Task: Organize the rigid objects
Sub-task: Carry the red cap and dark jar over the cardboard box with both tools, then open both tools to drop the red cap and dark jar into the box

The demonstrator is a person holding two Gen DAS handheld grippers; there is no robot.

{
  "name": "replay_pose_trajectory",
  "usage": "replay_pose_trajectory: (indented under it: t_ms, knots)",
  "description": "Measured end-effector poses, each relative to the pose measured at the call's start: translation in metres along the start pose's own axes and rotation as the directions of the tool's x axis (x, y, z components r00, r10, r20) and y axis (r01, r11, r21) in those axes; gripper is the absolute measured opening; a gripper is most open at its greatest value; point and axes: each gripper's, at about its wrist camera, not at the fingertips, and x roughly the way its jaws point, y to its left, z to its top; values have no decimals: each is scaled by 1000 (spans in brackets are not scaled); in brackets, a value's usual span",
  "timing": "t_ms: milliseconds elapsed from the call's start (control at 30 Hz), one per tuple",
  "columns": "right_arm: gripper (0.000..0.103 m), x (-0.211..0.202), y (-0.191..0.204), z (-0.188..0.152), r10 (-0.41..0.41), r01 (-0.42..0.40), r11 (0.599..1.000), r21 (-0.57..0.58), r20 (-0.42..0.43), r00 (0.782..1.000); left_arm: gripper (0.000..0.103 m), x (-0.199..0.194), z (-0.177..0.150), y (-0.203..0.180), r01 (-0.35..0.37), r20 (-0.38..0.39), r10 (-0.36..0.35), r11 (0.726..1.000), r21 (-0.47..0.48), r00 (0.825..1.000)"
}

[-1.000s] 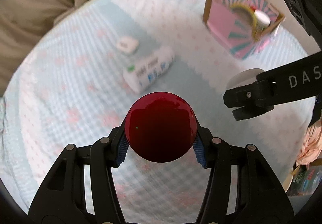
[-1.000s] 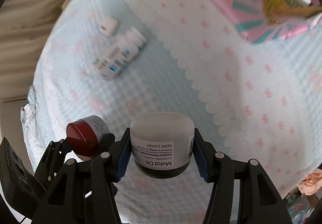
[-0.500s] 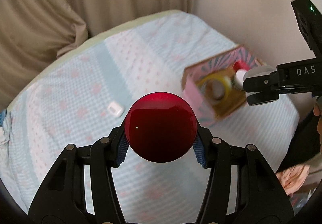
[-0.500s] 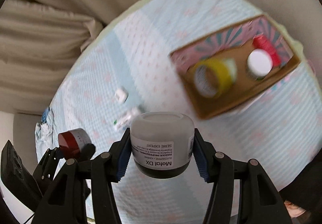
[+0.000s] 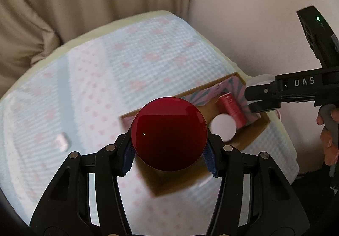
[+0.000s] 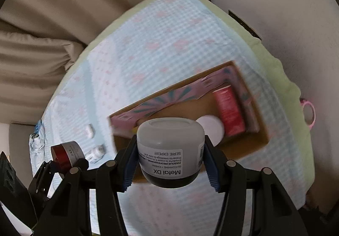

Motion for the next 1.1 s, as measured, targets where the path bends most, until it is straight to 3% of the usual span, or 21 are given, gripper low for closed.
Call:
replay_pose_trajectory:
  t_ms: [167, 400, 733, 767, 800, 833, 867, 933, 1100]
  knots:
    - [52, 28, -36, 32, -8, 9, 1000, 16, -46, 999, 51, 65, 18, -28, 25, -66, -25, 1000, 0, 998]
    - [52, 78, -63, 54, 30, -22, 997, 75, -108, 994, 51, 141, 23, -37, 24, -187, -20, 1000, 17, 982]
    - [52, 119, -71, 58, 84, -64, 991, 119, -170, 982, 51, 173, 23, -44, 51, -301, -27, 996, 73, 953]
    - [52, 121, -71, 60, 90, -68, 990, 124, -177, 980, 54, 174, 24, -43, 52, -318, -25, 996, 77, 948]
    - [52, 122, -71, 61, 95, -72, 989, 129, -184, 978, 76, 171, 25, -42, 45, -317, -17, 996, 83, 948]
    - [57, 123, -71, 62, 97, -72, 989, 133, -193, 976, 102, 166, 27, -40, 36, -305, -6, 995, 90, 952]
    - [64, 123, -71, 62, 100, -73, 988, 139, -201, 975, 103, 160, 28, -38, 31, -283, -3, 995, 94, 959]
    - [103, 118, -73, 61, 105, -76, 985, 157, -185, 977, 103, 150, 29, -31, 22, -262, 4, 995, 98, 965]
    - [103, 108, -71, 56, 140, -112, 979, 169, -164, 977, 103, 138, 29, -15, -16, -246, 37, 996, 85, 969]
